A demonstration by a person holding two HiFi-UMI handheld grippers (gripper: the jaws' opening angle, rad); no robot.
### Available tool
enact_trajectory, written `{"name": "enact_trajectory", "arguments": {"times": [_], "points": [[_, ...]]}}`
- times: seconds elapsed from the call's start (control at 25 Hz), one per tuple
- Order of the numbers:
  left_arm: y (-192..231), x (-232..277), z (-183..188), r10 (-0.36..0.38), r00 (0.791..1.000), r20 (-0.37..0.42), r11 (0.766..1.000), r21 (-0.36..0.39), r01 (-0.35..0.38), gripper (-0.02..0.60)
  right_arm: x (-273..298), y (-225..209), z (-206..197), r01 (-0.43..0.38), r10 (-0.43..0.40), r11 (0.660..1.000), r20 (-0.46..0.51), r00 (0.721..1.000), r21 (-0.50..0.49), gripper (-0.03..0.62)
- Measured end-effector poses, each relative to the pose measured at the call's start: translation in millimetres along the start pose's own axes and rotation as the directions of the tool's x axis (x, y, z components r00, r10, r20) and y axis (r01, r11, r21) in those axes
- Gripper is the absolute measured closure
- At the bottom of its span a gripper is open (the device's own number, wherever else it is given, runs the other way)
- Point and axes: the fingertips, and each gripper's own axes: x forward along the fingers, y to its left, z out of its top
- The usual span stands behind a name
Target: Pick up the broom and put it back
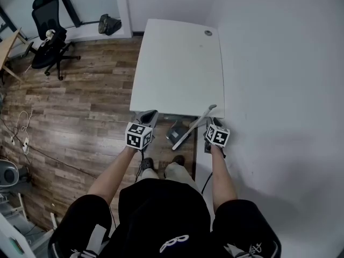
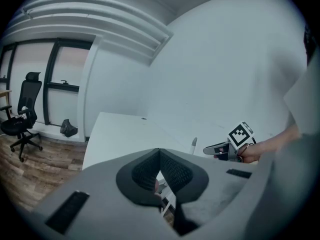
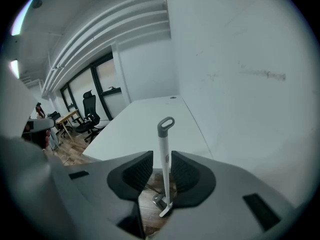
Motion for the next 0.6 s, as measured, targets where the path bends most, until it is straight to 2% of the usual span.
{"name": "enact_trajectory", "arguments": {"times": [0.16, 0.36, 0.6], "points": [[0.6, -21.1, -5.2, -0.036, 0.999, -0.005, 0.999, 0.022, 0.036, 0.574, -30.1, 12.4, -6.3, 0.037, -0.037, 0.999, 0.031, 0.999, 0.000, 0.477], [-2.3, -49.7, -14.8, -0.076, 0.997, -0.011, 0.996, 0.042, 0.076, 0.574, -75.0, 37.4, -17.4, 0.075, -0.070, 0.995, 0.079, 0.994, -0.061, 0.497], [-3.1, -77.1, -19.9, -0.113, 0.993, -0.013, 0.992, 0.057, 0.114, 0.574, -122.7, 63.1, -18.3, 0.102, -0.095, 0.994, 0.151, 0.984, -0.037, 0.540]]}}
